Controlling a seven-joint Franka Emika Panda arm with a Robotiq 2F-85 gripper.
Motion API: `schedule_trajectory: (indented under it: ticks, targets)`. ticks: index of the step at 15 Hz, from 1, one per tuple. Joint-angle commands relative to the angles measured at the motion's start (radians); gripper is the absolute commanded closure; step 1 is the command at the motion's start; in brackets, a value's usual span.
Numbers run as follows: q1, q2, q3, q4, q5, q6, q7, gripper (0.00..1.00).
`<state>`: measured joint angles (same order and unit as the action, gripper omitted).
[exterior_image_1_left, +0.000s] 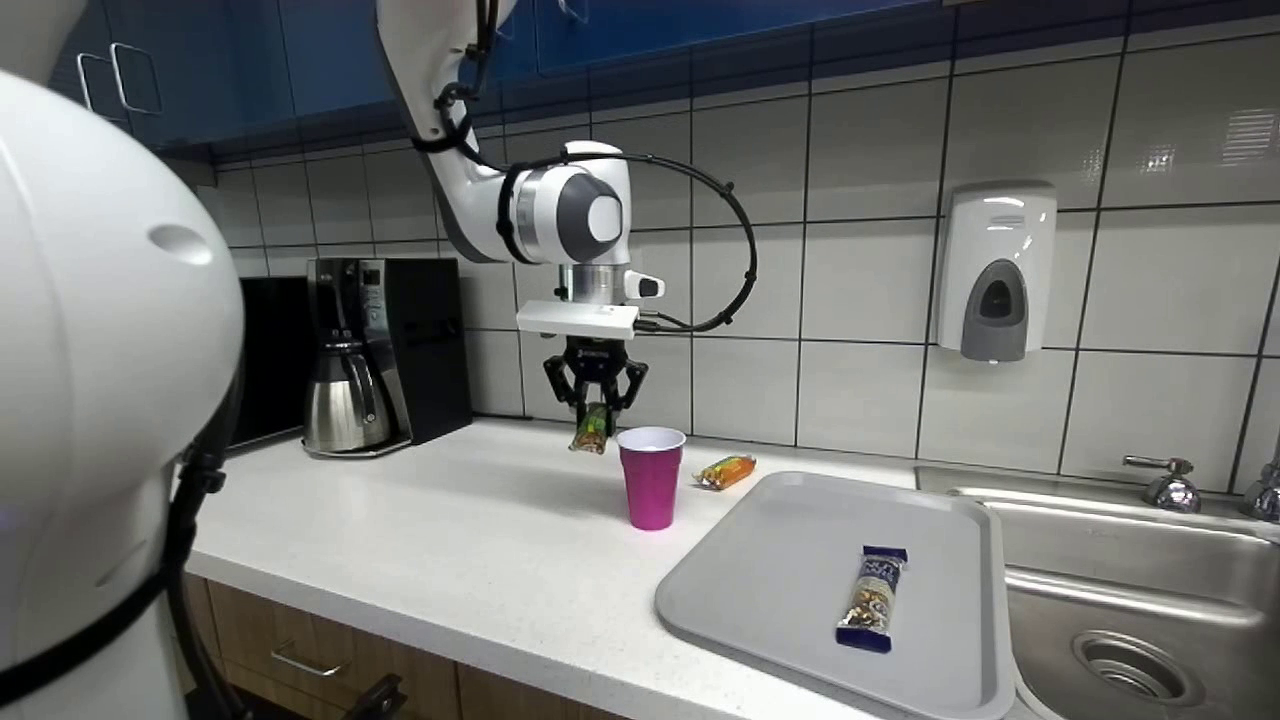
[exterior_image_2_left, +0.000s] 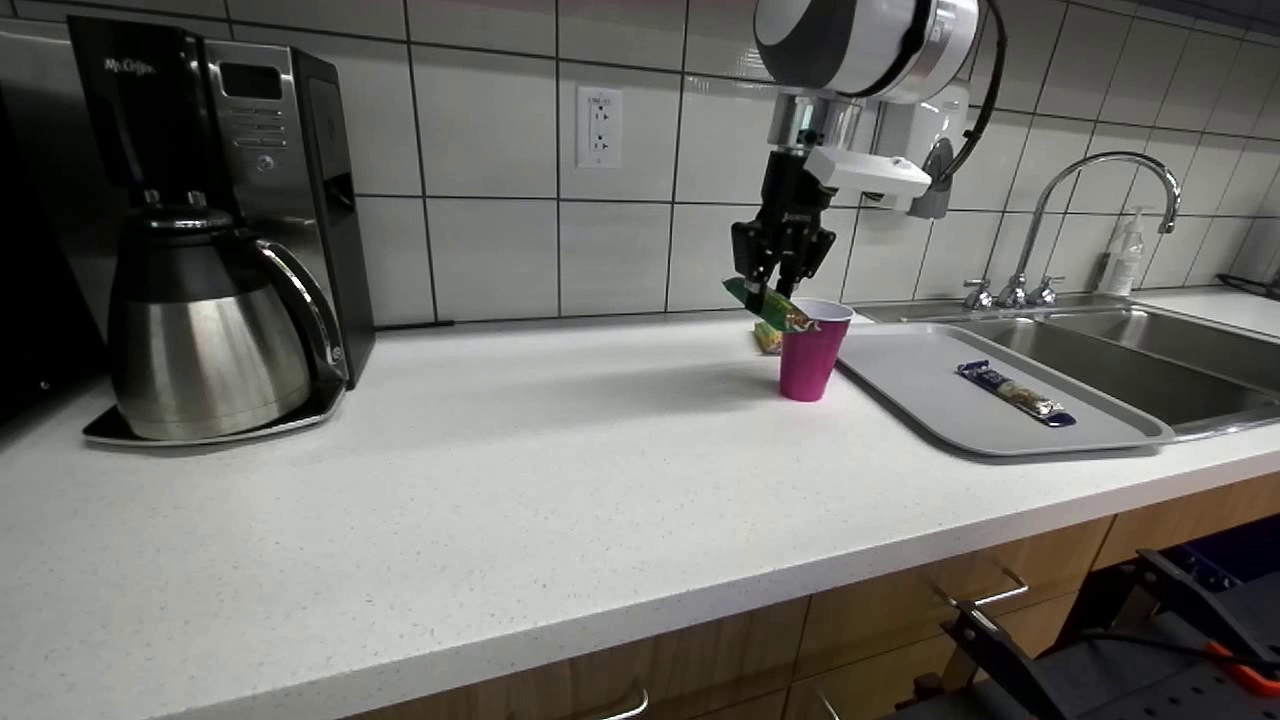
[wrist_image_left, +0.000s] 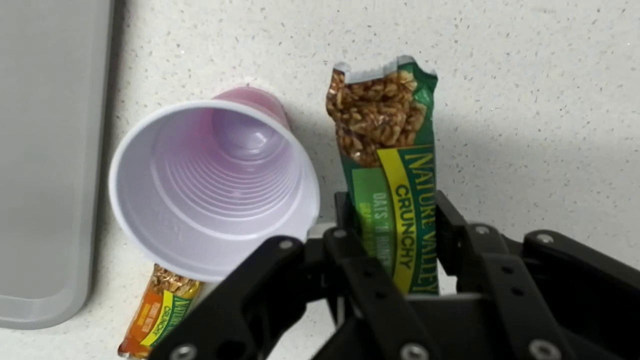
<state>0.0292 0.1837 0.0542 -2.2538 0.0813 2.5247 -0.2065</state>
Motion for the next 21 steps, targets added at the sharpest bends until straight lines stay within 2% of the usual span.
schedule_trajectory:
  ticks: [1,9,21]
  targets:
    - [0.005,0.034,0.014,0.022,-0.034,0.010,-0.026,0.85]
    - [0.052,0.037,0.041,0.018,-0.092,0.005,-0.019,0.85]
    - [0.070,0.147,0.038,0.033,-0.172,0.029,-0.005,0.85]
